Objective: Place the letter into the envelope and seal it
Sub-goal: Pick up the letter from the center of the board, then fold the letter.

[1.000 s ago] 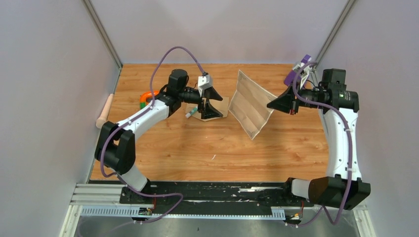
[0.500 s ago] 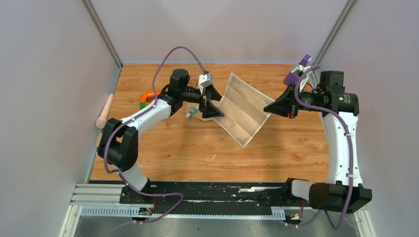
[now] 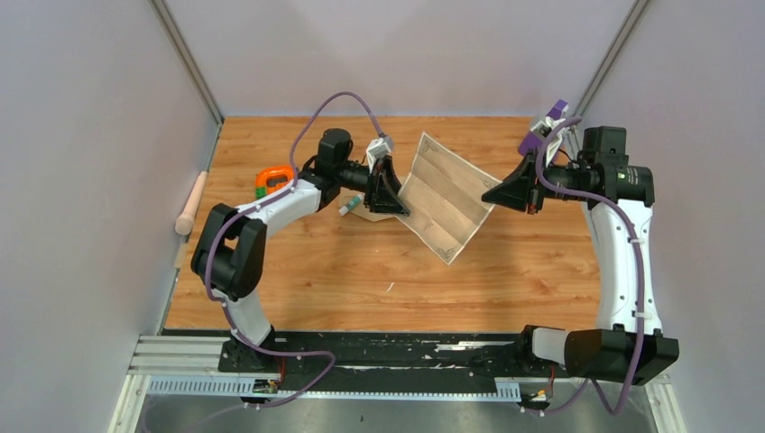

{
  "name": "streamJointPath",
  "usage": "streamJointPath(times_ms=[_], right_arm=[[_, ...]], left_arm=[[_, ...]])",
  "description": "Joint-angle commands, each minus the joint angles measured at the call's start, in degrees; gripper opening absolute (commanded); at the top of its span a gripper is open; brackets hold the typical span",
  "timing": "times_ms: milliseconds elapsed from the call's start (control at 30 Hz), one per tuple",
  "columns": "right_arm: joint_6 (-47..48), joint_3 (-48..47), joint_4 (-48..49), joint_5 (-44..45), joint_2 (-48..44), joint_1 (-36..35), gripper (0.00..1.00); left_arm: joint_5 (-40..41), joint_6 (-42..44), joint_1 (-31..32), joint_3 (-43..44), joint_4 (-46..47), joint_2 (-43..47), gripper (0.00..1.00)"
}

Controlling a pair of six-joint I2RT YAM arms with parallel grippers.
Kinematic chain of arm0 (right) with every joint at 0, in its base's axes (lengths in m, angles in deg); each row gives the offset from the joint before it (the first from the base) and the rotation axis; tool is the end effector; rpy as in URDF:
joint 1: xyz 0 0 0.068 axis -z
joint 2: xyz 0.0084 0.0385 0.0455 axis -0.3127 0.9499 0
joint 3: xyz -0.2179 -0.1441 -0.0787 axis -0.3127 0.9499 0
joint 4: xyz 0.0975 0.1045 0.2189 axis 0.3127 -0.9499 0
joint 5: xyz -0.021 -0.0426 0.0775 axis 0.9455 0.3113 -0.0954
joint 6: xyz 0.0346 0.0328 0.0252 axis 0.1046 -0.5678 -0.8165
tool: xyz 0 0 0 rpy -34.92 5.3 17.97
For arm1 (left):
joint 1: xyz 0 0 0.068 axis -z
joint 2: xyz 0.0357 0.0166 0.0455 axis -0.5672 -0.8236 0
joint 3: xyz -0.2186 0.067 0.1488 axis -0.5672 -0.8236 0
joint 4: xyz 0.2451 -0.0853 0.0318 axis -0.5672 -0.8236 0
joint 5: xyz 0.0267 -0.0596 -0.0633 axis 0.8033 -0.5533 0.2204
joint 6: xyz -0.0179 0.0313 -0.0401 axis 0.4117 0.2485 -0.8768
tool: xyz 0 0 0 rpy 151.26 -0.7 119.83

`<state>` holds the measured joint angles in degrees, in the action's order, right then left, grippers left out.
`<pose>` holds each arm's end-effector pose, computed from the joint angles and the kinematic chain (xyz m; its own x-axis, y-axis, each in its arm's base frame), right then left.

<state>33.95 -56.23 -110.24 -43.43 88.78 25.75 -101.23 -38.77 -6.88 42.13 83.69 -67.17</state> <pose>0.2049 0.0081 0.4118 -0.4244 -0.0588 -0.9036 -0.8748 0.2843 0.3923 0.3307 -0.2123 0.2685 -0.4403 0.1809 -0.8794 0.8665 -0.1711 -0.4690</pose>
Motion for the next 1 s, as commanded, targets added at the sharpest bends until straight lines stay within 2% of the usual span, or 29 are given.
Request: streamJointPath(times_ms=[0,67,167,367,400,433,567,767,967], right_arm=[[2.35,-1.35,2.37,0.81,0.92,-0.23,0.0],[2.39,-0.88,3.1,1.14,1.34,-0.23,0.0],[2.39,-0.39,3.63,1.11,1.89,-0.23,0.0],[2.43,0.08,4.33,1.04,1.48,-0.23,0.0],[2.67,0.16,4.31,1.21,1.31,-0.23,0.0],[2.92,0.3,4.38,1.46,1.07,-0.23,0.0],[3.43,0.93,4.57,1.77,0.23,-0.23,0.05],[4.09,1.89,4.53,0.94,-0.93,-0.32,0.31],[4.41,3.7,4.49,-0.05,-1.3,-1.21,0.48]], left_arm=[[-5.15,-3.75,0.46,2.05,3.88,0.95,0.52],[-5.2,-4.07,0.6,1.39,4.29,1.33,0.51],[-4.96,-4.48,0.78,0.64,5.39,1.95,0.4],[-4.34,-5.81,0.9,0.29,6.47,2.3,0.1],[-3.98,-6.15,0.94,0.23,6.82,2.33,0.03],[-3.79,-6.79,0.96,0.17,7.46,2.35,0.01],[-1.56,-7.95,0.92,-0.34,9.08,2.64,0.0],[1.94,-8.07,0.89,-0.84,9.51,3.6,0.0],[3.25,-8.23,0.88,-0.94,9.55,4.22,0.0]])
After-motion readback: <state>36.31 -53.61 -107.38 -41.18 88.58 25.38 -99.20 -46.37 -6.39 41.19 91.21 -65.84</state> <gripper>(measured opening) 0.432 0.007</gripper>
